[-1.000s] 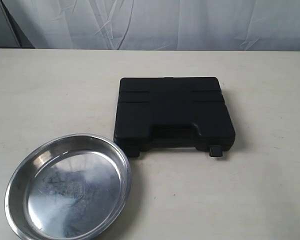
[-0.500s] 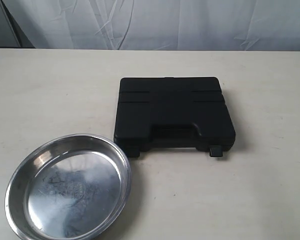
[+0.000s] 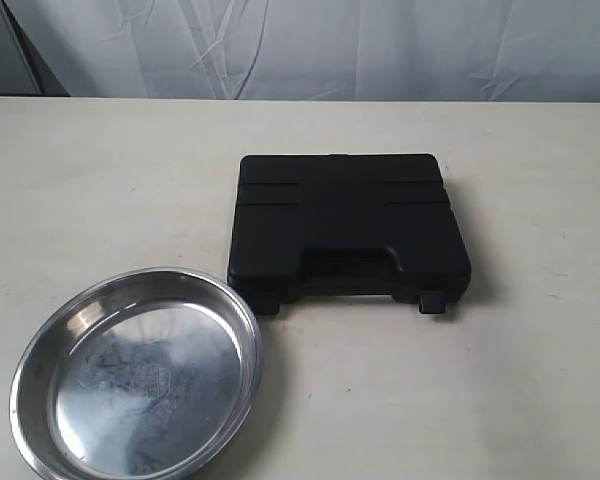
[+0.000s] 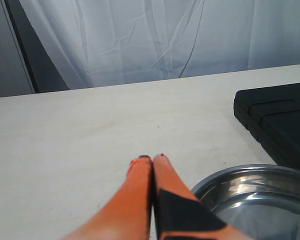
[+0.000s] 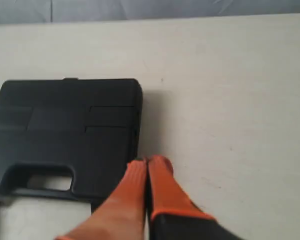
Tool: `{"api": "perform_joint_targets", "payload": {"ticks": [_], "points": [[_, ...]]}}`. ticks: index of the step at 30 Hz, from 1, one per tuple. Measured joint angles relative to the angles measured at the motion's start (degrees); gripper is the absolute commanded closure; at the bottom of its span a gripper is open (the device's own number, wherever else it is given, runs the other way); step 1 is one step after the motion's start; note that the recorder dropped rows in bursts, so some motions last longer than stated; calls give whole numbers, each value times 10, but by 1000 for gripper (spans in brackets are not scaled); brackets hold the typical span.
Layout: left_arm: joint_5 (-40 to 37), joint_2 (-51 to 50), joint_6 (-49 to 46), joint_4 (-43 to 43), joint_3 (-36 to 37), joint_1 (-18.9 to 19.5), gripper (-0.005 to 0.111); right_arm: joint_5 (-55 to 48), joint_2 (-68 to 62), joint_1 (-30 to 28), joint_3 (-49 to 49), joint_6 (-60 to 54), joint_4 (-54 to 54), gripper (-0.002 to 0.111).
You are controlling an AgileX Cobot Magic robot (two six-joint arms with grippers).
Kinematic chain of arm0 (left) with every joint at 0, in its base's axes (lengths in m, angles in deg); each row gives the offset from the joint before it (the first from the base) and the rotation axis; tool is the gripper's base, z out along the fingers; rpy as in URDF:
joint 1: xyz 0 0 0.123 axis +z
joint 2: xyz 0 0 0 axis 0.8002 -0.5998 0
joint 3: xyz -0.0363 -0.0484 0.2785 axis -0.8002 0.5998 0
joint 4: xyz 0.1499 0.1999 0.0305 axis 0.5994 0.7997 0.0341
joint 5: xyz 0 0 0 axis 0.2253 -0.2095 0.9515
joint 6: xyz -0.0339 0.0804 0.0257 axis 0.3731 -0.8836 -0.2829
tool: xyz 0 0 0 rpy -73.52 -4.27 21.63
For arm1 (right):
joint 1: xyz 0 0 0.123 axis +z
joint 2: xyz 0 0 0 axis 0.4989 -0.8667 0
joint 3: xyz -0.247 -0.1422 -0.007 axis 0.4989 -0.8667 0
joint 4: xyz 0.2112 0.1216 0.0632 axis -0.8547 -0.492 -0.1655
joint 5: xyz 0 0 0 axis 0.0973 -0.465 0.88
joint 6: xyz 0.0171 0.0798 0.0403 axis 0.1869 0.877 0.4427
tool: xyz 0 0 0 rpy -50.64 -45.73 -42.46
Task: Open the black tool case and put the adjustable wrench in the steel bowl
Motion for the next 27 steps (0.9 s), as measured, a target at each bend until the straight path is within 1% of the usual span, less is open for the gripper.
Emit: {"api": "perform_joint_targets", "payload": {"ticks": [2,5,6,7,8,9,10,11,12,13,15,19,21,27], "points": [[0,0,0,0,0,0,107,-12,-64,18,33,-97,-31,109],[0,0,0,0,0,0,107,-24,-156,60,72,-286,-98,109],[0,0,0,0,0,0,107,-29,-202,95,93,-414,-135,109],[0,0,0,0,0,0,107,-29,-226,113,103,-471,-147,107],[0,0,0,0,0,0,107,-30,-269,146,123,-531,-154,104],[0,0,0,0,0,0,107,-34,-292,164,134,-543,-147,94],[0,0,0,0,0,0,107,-43,-336,197,151,-545,-117,87],[0,0,0,0,0,0,107,-44,-357,215,157,-541,-94,76],[0,0,0,1,0,0,107,-43,-395,250,163,-533,-48,72],[0,0,0,1,0,0,107,-39,-408,267,164,-530,-33,68],[0,0,0,1,0,0,107,-26,-452,316,166,-523,8,68],[0,0,0,1,0,0,107,-23,-490,373,167,-492,54,68],[0,0,0,1,0,0,107,-20,-502,383,167,-473,78,68],[0,0,0,1,0,0,107,4,-520,384,167,-441,120,68]]}}
